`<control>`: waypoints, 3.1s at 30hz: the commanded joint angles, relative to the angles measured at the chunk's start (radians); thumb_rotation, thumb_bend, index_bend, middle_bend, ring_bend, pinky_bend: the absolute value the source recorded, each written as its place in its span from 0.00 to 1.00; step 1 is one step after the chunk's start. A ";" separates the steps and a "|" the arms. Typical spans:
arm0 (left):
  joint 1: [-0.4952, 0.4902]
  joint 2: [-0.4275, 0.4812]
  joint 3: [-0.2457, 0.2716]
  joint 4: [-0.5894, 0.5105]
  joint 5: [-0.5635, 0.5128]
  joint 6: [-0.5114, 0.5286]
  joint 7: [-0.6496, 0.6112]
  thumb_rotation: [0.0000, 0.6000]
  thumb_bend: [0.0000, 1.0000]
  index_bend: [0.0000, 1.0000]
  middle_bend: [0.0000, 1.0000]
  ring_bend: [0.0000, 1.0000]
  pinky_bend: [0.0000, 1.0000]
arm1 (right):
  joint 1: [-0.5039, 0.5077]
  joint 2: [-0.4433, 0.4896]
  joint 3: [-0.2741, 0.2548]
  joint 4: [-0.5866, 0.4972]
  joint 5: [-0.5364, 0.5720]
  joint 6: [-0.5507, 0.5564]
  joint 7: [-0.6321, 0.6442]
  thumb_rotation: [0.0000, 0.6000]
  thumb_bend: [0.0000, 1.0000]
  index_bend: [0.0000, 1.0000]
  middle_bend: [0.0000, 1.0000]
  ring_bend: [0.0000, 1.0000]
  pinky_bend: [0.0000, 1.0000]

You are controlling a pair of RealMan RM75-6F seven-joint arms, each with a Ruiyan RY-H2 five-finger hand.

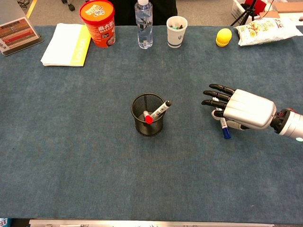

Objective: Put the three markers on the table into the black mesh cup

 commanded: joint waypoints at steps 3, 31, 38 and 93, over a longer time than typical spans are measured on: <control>0.000 0.000 0.000 0.000 0.001 0.000 0.000 1.00 0.23 0.26 0.01 0.00 0.08 | -0.003 -0.009 0.001 0.018 0.002 0.016 0.011 1.00 0.30 0.56 0.21 0.02 0.00; -0.004 0.017 -0.003 -0.035 0.002 0.003 0.025 1.00 0.23 0.26 0.01 0.00 0.08 | 0.039 0.179 0.183 -0.505 0.126 0.188 0.127 1.00 0.34 0.67 0.29 0.06 0.00; -0.006 0.021 -0.004 -0.048 0.000 0.001 0.036 1.00 0.23 0.26 0.01 0.00 0.08 | 0.076 0.260 0.245 -0.829 0.165 0.126 0.158 1.00 0.34 0.67 0.29 0.06 0.00; -0.003 0.033 -0.001 -0.038 -0.002 -0.003 0.006 1.00 0.23 0.26 0.01 0.00 0.08 | 0.125 0.208 0.350 -1.155 0.411 -0.351 0.424 1.00 0.29 0.11 0.11 0.00 0.00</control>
